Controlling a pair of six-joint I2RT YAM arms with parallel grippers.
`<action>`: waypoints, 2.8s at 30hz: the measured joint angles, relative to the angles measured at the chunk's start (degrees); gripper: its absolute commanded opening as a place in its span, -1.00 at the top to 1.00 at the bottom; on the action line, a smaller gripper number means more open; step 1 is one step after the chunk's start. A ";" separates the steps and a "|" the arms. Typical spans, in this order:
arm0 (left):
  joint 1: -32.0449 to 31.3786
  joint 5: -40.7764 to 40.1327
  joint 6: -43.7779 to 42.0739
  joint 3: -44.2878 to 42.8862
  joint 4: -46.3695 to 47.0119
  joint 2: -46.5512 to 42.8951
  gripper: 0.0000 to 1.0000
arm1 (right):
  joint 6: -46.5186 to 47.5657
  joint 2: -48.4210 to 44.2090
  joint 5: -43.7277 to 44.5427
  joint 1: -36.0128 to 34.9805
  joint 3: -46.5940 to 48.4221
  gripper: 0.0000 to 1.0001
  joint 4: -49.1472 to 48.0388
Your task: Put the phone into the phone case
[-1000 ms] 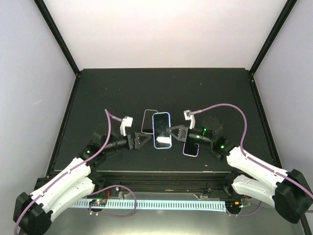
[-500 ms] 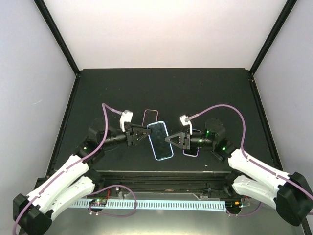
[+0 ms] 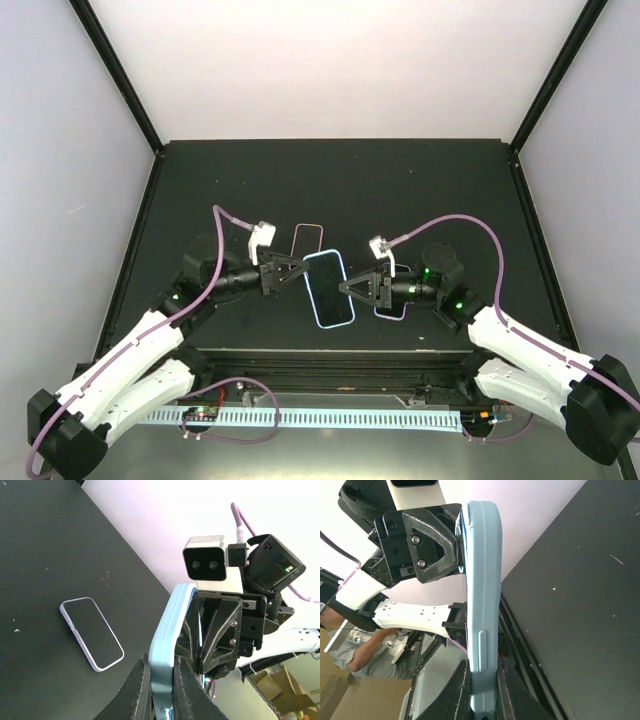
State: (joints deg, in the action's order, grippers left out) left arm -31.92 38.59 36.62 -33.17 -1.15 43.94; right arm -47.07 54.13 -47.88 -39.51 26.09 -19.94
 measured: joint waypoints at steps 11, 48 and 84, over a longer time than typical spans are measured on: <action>0.09 -2.34 -2.10 -2.58 -7.04 5.57 -0.61 | 1.27 0.94 5.51 -0.11 0.13 0.98 6.01; 0.09 -14.58 -8.31 0.02 -16.87 -4.39 -0.98 | -2.36 43.67 23.61 13.53 17.73 0.76 8.09; 0.09 -33.64 -7.87 -13.00 -26.45 -10.84 -0.98 | 15.67 -10.03 37.27 15.78 25.24 -1.00 55.95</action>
State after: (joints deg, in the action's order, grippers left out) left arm -31.83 4.95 28.75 -46.17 -27.59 33.10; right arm -31.40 44.10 -10.61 -23.73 51.33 36.01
